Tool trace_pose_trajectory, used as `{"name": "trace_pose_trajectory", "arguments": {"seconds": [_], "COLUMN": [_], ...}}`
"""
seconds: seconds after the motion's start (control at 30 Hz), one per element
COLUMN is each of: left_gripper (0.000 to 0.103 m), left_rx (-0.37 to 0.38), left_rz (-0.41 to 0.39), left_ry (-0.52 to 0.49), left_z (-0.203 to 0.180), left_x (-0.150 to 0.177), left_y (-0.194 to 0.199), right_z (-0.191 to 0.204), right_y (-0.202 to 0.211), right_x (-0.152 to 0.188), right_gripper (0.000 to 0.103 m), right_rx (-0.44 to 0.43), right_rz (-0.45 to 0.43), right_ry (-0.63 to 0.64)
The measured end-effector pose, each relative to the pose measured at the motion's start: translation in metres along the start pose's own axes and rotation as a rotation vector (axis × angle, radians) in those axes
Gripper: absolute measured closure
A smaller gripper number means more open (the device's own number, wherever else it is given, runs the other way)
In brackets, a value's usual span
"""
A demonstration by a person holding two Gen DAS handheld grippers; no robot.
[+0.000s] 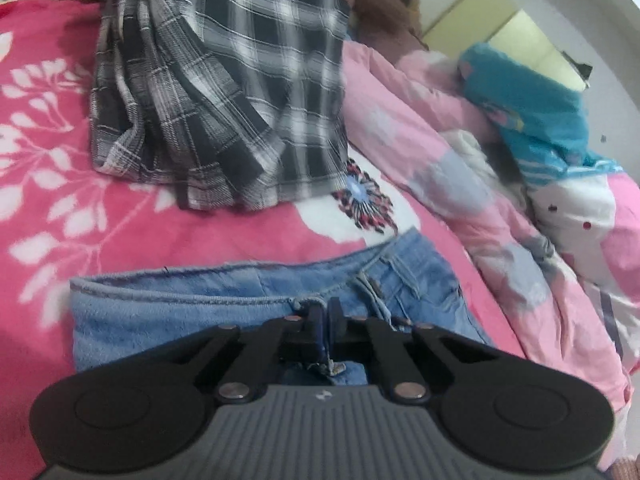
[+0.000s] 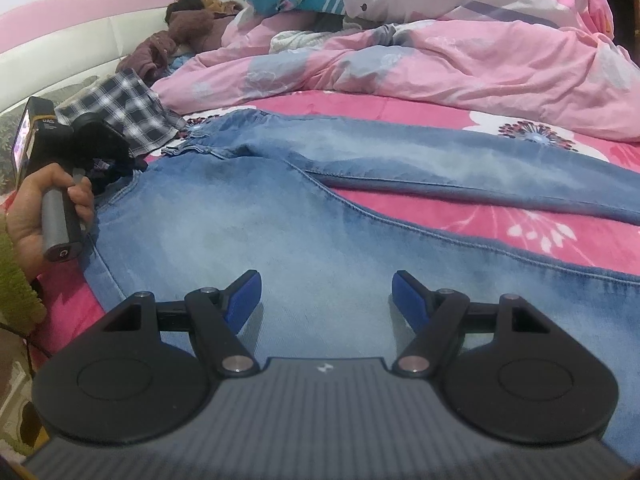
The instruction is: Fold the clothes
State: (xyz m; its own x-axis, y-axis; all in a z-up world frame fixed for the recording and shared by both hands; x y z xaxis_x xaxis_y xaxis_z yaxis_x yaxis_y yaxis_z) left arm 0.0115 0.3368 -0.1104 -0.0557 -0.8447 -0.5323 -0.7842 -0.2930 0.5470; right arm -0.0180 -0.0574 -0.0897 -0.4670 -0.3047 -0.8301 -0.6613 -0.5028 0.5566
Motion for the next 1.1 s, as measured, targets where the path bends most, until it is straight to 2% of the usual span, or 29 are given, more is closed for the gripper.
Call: {"name": "trace_pose_trajectory", "arguments": {"seconds": [0.13,0.77,0.9,1.1], "left_gripper": [0.100,0.100,0.100,0.100], "left_rx": [0.000,0.011,-0.009,-0.058], "left_rz": [-0.052,-0.044,-0.043,-0.065], "left_ry": [-0.021,0.003,-0.002,-0.100], "left_z": [-0.002,0.005,0.009,0.005], "left_x": [-0.003,-0.018,-0.018,-0.012], "left_y": [0.006,0.008,0.003,-0.003], "right_z": [0.001,-0.004,-0.008,-0.012], "right_y": [-0.001,0.002,0.002,0.004], "right_x": [0.001,0.001,0.003,0.009], "right_gripper": [0.031,0.031,0.031,0.031], "right_rx": [0.005,0.015,0.012,0.016], "right_rz": [0.010,-0.003,-0.006,-0.006], "right_ry": [0.012,0.007,-0.013,-0.036]}}
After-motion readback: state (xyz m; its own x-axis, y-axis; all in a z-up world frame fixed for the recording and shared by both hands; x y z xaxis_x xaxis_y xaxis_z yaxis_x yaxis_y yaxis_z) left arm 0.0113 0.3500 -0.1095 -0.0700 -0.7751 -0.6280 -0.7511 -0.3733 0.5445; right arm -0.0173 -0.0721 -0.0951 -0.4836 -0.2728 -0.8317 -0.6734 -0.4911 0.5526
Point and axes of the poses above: each gripper's, at about its wrist camera, not at the fingertips, and y roughly against the way its jaws point, z to its left, x to its underside, the point moved 5 cm from there along -y, roughly the way its jaws point, and after that the axes turned 6 degrees about y, right-handed, at the moved point
